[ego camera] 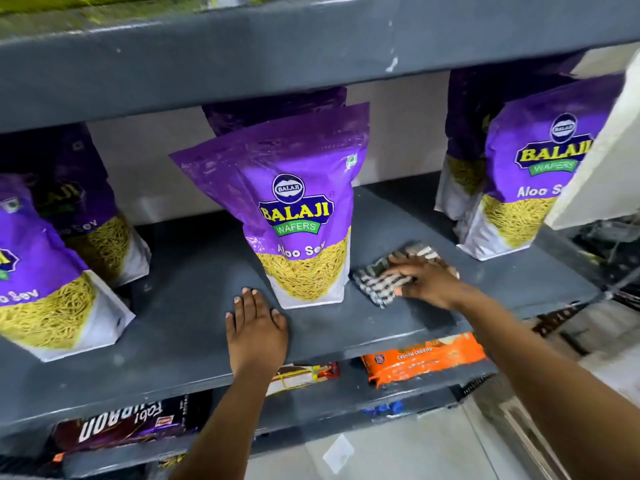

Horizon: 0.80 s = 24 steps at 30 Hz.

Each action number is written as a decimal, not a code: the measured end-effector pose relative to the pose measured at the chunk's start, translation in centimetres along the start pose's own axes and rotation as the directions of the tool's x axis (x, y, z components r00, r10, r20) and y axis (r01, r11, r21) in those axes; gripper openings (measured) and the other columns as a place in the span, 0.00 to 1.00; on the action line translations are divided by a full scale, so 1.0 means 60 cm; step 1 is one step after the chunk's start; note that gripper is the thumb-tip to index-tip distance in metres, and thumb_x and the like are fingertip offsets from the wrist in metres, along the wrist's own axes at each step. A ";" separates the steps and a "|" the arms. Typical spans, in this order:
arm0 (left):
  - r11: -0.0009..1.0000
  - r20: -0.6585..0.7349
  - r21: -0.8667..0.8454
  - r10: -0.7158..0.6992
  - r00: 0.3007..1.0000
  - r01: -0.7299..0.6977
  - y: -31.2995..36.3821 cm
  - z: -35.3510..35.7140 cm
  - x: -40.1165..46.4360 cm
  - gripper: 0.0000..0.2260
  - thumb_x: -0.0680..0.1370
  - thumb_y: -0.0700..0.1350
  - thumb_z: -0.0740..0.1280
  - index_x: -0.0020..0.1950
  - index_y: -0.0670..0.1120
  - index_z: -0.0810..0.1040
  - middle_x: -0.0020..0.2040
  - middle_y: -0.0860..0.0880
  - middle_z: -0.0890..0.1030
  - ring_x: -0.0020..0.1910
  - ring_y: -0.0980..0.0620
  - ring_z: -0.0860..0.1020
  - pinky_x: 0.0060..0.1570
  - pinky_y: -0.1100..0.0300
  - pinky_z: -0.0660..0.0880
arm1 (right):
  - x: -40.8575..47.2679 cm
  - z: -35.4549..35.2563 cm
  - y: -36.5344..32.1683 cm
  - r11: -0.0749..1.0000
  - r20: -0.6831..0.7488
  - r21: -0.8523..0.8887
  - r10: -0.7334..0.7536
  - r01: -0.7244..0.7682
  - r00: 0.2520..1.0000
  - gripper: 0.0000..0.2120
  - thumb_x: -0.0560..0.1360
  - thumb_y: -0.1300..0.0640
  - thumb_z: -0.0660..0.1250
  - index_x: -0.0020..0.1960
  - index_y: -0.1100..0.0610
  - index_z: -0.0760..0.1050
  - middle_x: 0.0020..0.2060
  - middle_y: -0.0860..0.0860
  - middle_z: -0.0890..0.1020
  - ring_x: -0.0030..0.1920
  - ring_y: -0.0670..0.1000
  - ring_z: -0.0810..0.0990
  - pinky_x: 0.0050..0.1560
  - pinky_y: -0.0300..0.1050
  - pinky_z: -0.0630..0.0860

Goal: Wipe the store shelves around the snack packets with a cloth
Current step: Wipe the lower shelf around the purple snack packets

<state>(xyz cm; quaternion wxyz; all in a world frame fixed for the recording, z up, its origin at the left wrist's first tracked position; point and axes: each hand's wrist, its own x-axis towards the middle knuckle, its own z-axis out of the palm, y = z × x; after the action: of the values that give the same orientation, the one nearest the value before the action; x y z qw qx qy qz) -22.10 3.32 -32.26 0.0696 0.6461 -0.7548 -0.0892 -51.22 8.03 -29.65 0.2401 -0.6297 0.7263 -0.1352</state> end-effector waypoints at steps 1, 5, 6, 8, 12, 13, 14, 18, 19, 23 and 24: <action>1.000 0.002 0.001 0.002 1.000 -0.002 -0.001 0.000 -0.001 0.32 0.72 0.51 0.39 0.74 0.39 0.51 0.77 0.41 0.53 0.75 0.44 0.51 0.74 0.49 0.48 | -0.032 0.003 0.002 0.999 -0.018 -0.028 -0.016 0.016 1.000 0.20 0.73 0.54 0.69 0.64 0.48 0.74 0.73 0.48 0.66 0.74 0.49 0.63 0.76 0.48 0.55; 1.000 -0.001 -0.025 -0.013 1.000 0.013 0.001 -0.001 0.000 0.32 0.72 0.51 0.40 0.74 0.39 0.53 0.76 0.41 0.55 0.75 0.44 0.53 0.74 0.48 0.48 | -0.105 -0.024 0.014 0.999 0.137 -0.039 0.020 -0.015 0.990 0.18 0.73 0.62 0.69 0.63 0.55 0.75 0.65 0.48 0.74 0.65 0.46 0.72 0.61 0.35 0.66; 0.999 0.001 -0.028 -0.016 1.000 0.016 0.001 0.000 -0.001 0.30 0.74 0.50 0.41 0.74 0.39 0.53 0.76 0.41 0.55 0.75 0.44 0.53 0.74 0.49 0.49 | -0.109 -0.043 0.008 0.999 0.179 0.003 0.035 -0.036 0.983 0.18 0.74 0.64 0.67 0.63 0.58 0.74 0.61 0.50 0.76 0.60 0.46 0.73 0.54 0.30 0.68; 1.000 0.005 -0.022 -0.012 1.000 0.012 0.004 0.001 0.001 0.26 0.78 0.49 0.44 0.74 0.39 0.52 0.76 0.41 0.54 0.75 0.44 0.52 0.74 0.49 0.48 | -0.088 -0.083 -0.006 0.986 0.055 0.152 0.061 -0.068 0.997 0.13 0.75 0.69 0.64 0.57 0.60 0.75 0.53 0.55 0.79 0.52 0.48 0.74 0.42 0.24 0.69; 1.000 -0.001 -0.010 -0.011 1.000 0.011 -0.002 0.003 0.002 0.24 0.80 0.47 0.49 0.74 0.40 0.51 0.77 0.42 0.54 0.75 0.44 0.51 0.74 0.49 0.48 | -0.001 -0.083 -0.040 0.974 -0.095 0.208 0.117 -0.095 0.989 0.12 0.74 0.67 0.64 0.54 0.55 0.77 0.53 0.57 0.82 0.54 0.52 0.78 0.56 0.40 0.71; 1.000 0.000 -0.003 -0.006 1.000 0.006 -0.002 0.003 0.000 0.24 0.80 0.48 0.48 0.74 0.40 0.51 0.77 0.42 0.53 0.75 0.44 0.51 0.74 0.49 0.48 | 0.011 -0.056 -0.042 0.988 -0.036 0.088 0.128 -0.124 0.991 0.15 0.74 0.64 0.64 0.59 0.53 0.75 0.60 0.57 0.79 0.61 0.54 0.76 0.62 0.46 0.69; 1.000 -0.001 -0.001 -0.003 1.000 0.003 -0.002 0.003 -0.001 0.24 0.80 0.48 0.47 0.74 0.40 0.51 0.77 0.42 0.53 0.75 0.44 0.51 0.74 0.49 0.48 | 0.010 -0.027 -0.042 0.987 -0.007 -0.043 0.152 -0.152 0.988 0.18 0.75 0.60 0.62 0.64 0.50 0.72 0.67 0.55 0.74 0.67 0.55 0.71 0.68 0.51 0.65; 1.000 0.002 -0.016 -0.002 1.000 0.002 -0.001 0.003 0.003 0.24 0.80 0.48 0.46 0.74 0.40 0.51 0.77 0.42 0.52 0.76 0.44 0.51 0.74 0.49 0.48 | -0.063 0.029 -0.022 0.988 -0.021 -0.134 0.075 -0.078 0.997 0.19 0.75 0.56 0.63 0.65 0.46 0.70 0.74 0.42 0.63 0.74 0.49 0.60 0.75 0.55 0.53; 1.000 0.008 -0.022 -0.005 1.000 0.005 -0.001 0.001 0.002 0.24 0.80 0.48 0.47 0.74 0.40 0.50 0.77 0.42 0.52 0.76 0.44 0.50 0.74 0.49 0.47 | -0.087 0.028 -0.011 0.991 0.011 -0.124 0.055 -0.053 0.998 0.18 0.74 0.56 0.65 0.63 0.47 0.72 0.73 0.42 0.64 0.74 0.49 0.61 0.74 0.55 0.55; 1.000 0.005 -0.022 -0.004 1.000 0.004 -0.001 0.001 0.000 0.24 0.80 0.48 0.47 0.74 0.39 0.50 0.77 0.41 0.52 0.75 0.44 0.51 0.74 0.49 0.48 | -0.160 -0.009 -0.008 0.989 -0.003 -0.104 0.105 -0.105 0.994 0.17 0.72 0.60 0.66 0.60 0.48 0.75 0.59 0.48 0.79 0.64 0.56 0.74 0.63 0.55 0.71; 1.000 0.002 -0.020 -0.005 1.000 0.005 0.000 0.002 0.000 0.25 0.80 0.48 0.47 0.74 0.39 0.51 0.77 0.41 0.53 0.75 0.43 0.51 0.74 0.48 0.49 | -0.163 -0.013 -0.025 0.986 -0.089 -0.124 0.103 -0.113 0.991 0.17 0.73 0.60 0.65 0.60 0.48 0.74 0.57 0.48 0.79 0.63 0.57 0.74 0.60 0.55 0.72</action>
<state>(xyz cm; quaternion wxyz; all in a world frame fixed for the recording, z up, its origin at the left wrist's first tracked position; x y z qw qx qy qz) -22.14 3.32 -32.38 0.0752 0.6472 -0.7523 -0.0975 -49.44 17.29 -26.47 0.1759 -0.5975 0.7758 -0.1009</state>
